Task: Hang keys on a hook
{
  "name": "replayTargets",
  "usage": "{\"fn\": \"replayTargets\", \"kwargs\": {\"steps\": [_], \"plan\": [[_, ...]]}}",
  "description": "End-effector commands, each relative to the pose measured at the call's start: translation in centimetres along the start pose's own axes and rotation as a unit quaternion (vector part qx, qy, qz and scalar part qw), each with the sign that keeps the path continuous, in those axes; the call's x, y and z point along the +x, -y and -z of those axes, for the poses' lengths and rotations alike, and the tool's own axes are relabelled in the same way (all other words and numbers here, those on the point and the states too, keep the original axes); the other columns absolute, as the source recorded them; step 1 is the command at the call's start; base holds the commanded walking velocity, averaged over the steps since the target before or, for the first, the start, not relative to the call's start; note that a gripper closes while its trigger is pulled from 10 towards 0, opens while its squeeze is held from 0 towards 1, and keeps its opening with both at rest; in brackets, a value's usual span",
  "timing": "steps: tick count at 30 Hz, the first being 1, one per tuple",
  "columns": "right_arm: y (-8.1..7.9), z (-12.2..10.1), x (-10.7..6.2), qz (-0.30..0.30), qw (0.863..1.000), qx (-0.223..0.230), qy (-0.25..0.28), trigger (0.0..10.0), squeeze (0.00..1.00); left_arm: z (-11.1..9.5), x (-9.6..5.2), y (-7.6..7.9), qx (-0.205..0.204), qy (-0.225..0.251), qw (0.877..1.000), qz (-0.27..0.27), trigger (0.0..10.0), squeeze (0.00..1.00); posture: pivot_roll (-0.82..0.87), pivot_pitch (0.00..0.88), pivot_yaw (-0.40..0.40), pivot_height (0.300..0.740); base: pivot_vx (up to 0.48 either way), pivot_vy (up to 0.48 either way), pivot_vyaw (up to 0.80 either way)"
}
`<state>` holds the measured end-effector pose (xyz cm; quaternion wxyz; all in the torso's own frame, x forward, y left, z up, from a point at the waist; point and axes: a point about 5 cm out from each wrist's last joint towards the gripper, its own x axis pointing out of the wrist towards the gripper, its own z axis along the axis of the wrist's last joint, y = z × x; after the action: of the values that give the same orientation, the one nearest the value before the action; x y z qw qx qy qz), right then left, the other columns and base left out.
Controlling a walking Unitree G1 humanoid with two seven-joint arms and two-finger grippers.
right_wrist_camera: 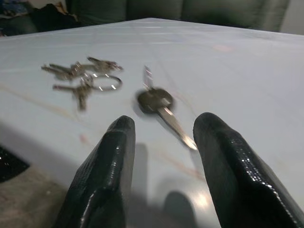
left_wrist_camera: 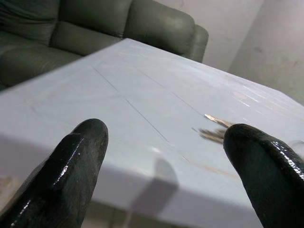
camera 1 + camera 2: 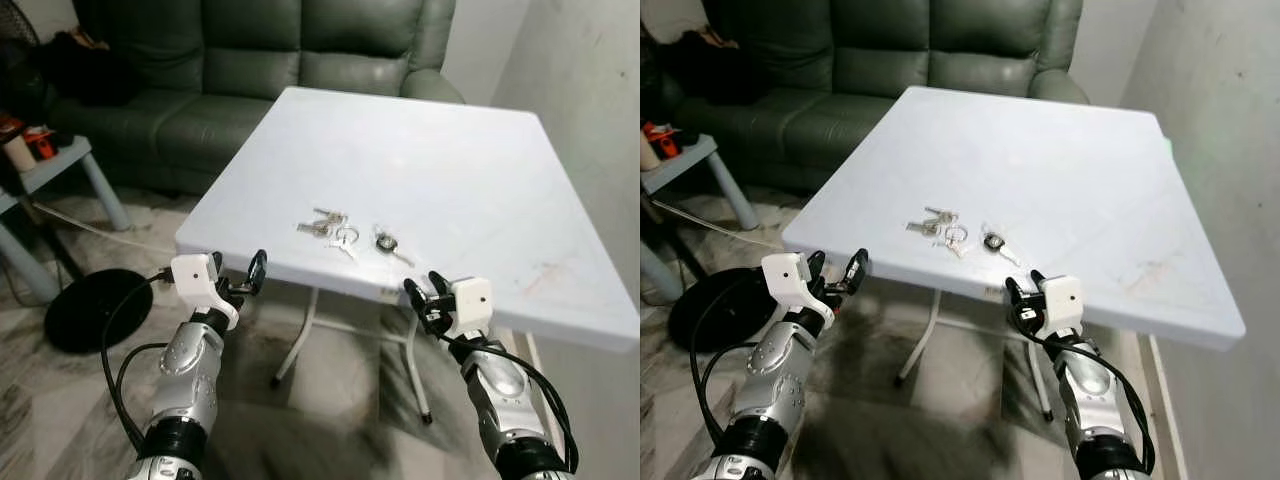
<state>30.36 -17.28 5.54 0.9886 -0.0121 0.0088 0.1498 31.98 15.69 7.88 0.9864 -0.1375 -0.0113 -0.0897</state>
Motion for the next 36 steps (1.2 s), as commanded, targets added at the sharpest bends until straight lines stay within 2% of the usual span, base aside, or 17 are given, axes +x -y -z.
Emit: {"fn": "replayTargets", "kwargs": {"steps": [1, 7, 18, 21, 28, 33, 36], "plan": [[-0.6, -0.2, 0.5, -0.010, 1.000, 0.006, -0.002, 10.0, 0.00, -0.6, 0.0, -0.5, 0.018, 0.008, 1.000, -0.004, 10.0, 0.00, 0.07, 0.000, -0.026, 0.732, 0.000, 0.000, 0.00], [-0.6, 0.0, 0.6, -0.006, 1.000, 0.009, -0.008, 10.0, 0.00, -1.0, 0.1, -0.1, 0.034, 0.013, 0.999, 0.000, 10.0, 0.00, 0.08, 0.000, -0.031, 0.732, 0.000, 0.000, 0.00], [-1.1, -0.5, 1.4, -0.004, 1.000, 0.006, -0.007, 10.0, 0.00, -2.0, 0.1, 0.9, 0.039, 0.029, 0.999, 0.021, 10.0, 0.00, 0.09, 0.000, -0.041, 0.732, 0.000, 0.000, 0.00], [-1.0, -1.1, 1.8, -0.010, 1.000, -0.009, -0.006, 10.0, 0.00, -2.2, 0.0, 1.5, 0.048, 0.032, 0.998, 0.038, 10.0, 0.00, 0.09, 0.000, -0.043, 0.732, 0.000, 0.000, 0.00], [-0.6, -2.1, 2.4, -0.016, 1.000, -0.003, 0.000, 10.0, 0.00, -2.2, -0.3, 2.6, 0.045, 0.034, 0.997, 0.052, 10.0, 0.00, 0.09, 0.000, -0.050, 0.732, 0.000, 0.000, 0.00], [-0.7, -3.5, 3.1, -0.022, 0.999, -0.039, 0.019, 10.0, 0.00, -2.1, -0.4, 4.4, 0.040, 0.040, 0.996, 0.072, 10.0, 0.00, 0.09, 0.000, -0.056, 0.732, 0.000, 0.000, 0.00], [-0.8, -4.1, 3.6, -0.027, 0.999, -0.038, 0.018, 10.0, 0.00, -2.0, -0.5, 5.1, 0.036, 0.040, 0.995, 0.079, 10.0, 0.00, 0.09, 0.000, -0.065, 0.732, 0.000, 0.000, 0.00]]}}
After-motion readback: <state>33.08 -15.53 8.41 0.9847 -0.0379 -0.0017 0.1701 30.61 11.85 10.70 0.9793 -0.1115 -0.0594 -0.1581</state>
